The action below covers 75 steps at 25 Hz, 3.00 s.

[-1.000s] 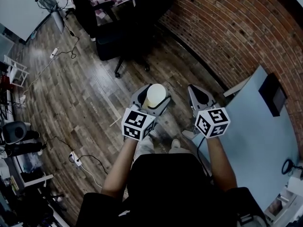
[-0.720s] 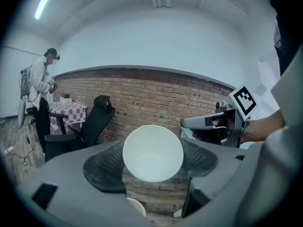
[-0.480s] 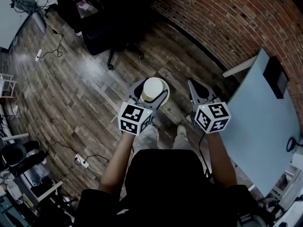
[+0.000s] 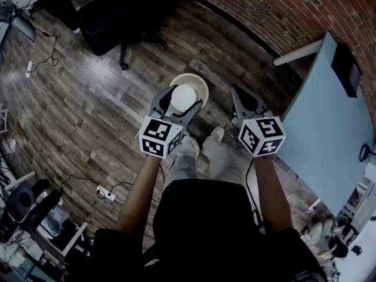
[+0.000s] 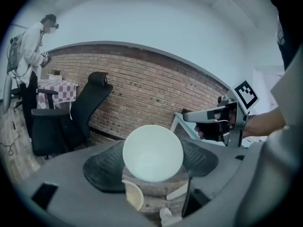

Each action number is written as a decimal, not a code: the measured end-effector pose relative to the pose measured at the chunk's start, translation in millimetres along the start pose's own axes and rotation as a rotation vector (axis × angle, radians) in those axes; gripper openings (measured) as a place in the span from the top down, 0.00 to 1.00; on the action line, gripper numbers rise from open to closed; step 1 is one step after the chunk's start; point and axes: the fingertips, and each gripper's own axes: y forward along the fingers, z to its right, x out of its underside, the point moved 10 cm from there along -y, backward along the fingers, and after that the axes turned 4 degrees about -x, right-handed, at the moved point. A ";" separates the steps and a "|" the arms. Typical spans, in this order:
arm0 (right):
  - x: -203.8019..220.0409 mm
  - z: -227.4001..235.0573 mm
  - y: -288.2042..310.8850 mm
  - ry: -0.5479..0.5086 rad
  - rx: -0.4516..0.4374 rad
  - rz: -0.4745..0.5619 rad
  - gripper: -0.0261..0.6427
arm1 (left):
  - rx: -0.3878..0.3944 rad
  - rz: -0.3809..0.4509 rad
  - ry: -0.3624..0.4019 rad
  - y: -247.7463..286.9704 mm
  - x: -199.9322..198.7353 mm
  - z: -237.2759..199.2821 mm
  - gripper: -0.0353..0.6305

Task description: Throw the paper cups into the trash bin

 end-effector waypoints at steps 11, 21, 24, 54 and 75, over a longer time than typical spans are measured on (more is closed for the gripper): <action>81.4 47.8 60.9 0.119 0.005 -0.114 0.96 | 0.015 -0.122 -0.025 72.4 64.5 -20.3 0.41; 158.1 64.5 111.8 0.162 -0.003 -0.208 0.96 | 0.026 -0.207 0.000 118.0 135.3 -49.0 0.41; 176.6 67.6 124.5 0.166 0.004 -0.218 0.96 | 0.043 -0.230 0.008 131.2 159.5 -50.5 0.41; 350.3 119.3 209.3 0.275 0.107 -0.355 0.96 | -0.003 -0.443 -0.046 271.6 384.1 -139.6 0.41; 298.9 94.5 201.6 0.189 0.054 -0.347 0.96 | -0.005 -0.386 0.006 225.7 323.0 -126.4 0.58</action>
